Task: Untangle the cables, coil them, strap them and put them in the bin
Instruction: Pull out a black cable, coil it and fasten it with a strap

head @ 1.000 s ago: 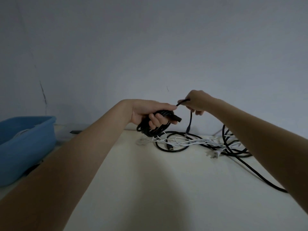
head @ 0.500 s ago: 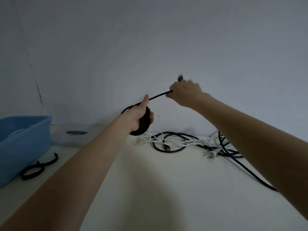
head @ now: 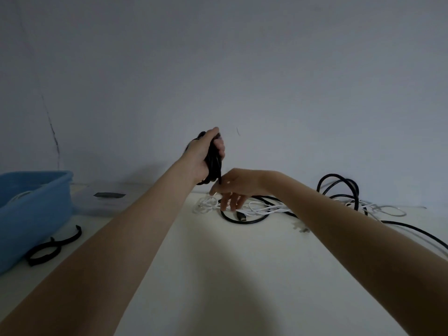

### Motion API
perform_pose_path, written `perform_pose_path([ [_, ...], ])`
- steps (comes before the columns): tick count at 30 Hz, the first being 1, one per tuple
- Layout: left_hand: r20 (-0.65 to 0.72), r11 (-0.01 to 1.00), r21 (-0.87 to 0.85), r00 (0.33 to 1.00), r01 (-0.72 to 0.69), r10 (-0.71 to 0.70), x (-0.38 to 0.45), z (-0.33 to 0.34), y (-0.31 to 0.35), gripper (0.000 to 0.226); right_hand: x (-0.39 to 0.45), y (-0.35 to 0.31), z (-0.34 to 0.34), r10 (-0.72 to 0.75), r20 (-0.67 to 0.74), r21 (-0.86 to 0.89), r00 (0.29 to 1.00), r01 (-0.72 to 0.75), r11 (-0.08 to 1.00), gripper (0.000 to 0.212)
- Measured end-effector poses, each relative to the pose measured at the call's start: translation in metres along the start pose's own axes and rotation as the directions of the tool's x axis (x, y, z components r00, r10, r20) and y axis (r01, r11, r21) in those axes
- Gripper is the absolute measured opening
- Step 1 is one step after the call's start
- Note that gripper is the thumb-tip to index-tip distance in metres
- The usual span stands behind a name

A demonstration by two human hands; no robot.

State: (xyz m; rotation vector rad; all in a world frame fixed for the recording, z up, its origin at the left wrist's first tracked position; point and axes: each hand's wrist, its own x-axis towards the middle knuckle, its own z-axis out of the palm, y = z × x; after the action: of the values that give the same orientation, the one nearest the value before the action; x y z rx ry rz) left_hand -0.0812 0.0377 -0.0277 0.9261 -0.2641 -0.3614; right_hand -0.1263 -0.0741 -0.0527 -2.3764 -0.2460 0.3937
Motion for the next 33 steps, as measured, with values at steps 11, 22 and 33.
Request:
perform_pose_path([
  [11,0.189,0.602,0.75,0.784,0.273,-0.591,-0.023,-0.004,0.014,0.016,-0.034,-0.002,-0.053,-0.203,-0.39,0.277,0.898,0.324,0.904,0.039],
  [22,0.086,0.471,0.858,0.847,0.204,-0.524,-0.021,-0.02,0.007,0.019,-0.024,-0.016,-0.022,-0.106,-0.044,-0.313,0.993,0.087,0.946,0.026],
  [33,0.159,0.718,0.694,0.963,0.049,-0.219,-0.021,-0.03,-0.015,0.016,-0.011,0.015,-0.017,-0.007,-0.454,0.127,0.891,0.073,0.989,0.007],
])
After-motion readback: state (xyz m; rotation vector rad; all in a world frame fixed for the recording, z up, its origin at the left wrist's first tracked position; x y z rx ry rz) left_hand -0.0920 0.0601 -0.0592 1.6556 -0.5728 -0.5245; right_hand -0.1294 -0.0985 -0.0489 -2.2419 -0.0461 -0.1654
